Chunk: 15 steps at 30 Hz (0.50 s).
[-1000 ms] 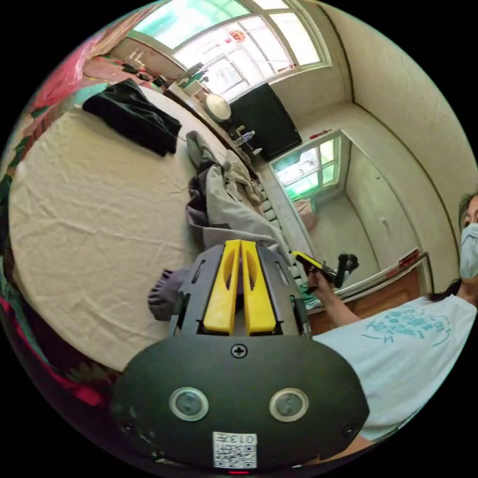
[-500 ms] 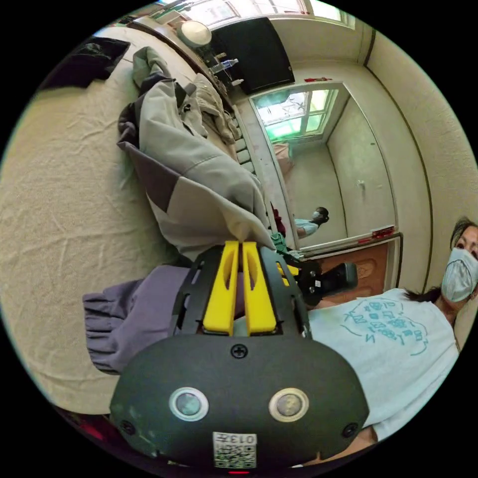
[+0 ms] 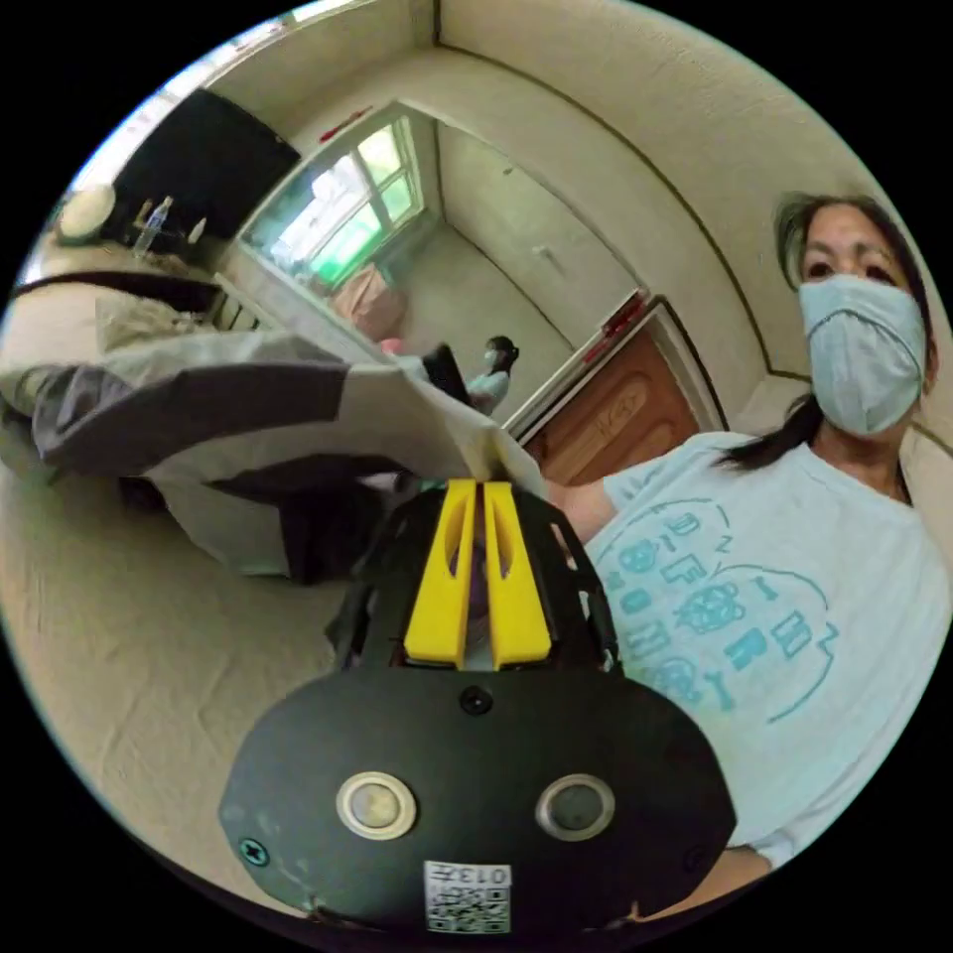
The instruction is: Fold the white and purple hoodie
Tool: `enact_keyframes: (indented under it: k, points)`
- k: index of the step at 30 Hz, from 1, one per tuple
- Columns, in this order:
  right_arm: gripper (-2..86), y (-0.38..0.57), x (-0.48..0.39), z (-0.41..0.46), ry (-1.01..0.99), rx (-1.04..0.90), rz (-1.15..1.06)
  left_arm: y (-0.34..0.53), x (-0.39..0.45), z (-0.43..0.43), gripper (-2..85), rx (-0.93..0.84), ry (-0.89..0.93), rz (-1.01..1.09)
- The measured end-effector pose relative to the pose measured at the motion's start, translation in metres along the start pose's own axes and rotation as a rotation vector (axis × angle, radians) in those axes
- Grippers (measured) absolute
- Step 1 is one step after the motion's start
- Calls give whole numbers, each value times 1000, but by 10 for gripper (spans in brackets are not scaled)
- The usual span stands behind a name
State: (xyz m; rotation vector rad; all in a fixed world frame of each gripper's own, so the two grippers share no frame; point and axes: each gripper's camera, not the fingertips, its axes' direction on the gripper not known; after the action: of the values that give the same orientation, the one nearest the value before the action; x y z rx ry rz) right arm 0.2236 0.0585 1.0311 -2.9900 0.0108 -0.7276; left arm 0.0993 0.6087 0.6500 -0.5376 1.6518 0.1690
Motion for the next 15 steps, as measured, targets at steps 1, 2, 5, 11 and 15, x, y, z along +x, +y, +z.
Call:
enact_keyframes:
  k: [1, 2, 5, 11, 15]
  points:
    - [23, 2, 5, 18, -29, -78, 6, 9, -21, 21, 39, -93, 27, -78]
    - [29, 10, 17, 44, -84, -213, 50, 24, -46, 36, 60, -154, 72, -179]
    - [84, 39, 50, 26, -197, -135, 186, 67, -87, 1, 82, 31, 37, -376]
    - [149, 121, 49, -45, -514, 77, 297, 117, -149, -104, 164, 302, -434, -627]
    - [191, 170, -7, -45, -657, -85, 245, 100, -191, -96, 194, 291, -482, -644]
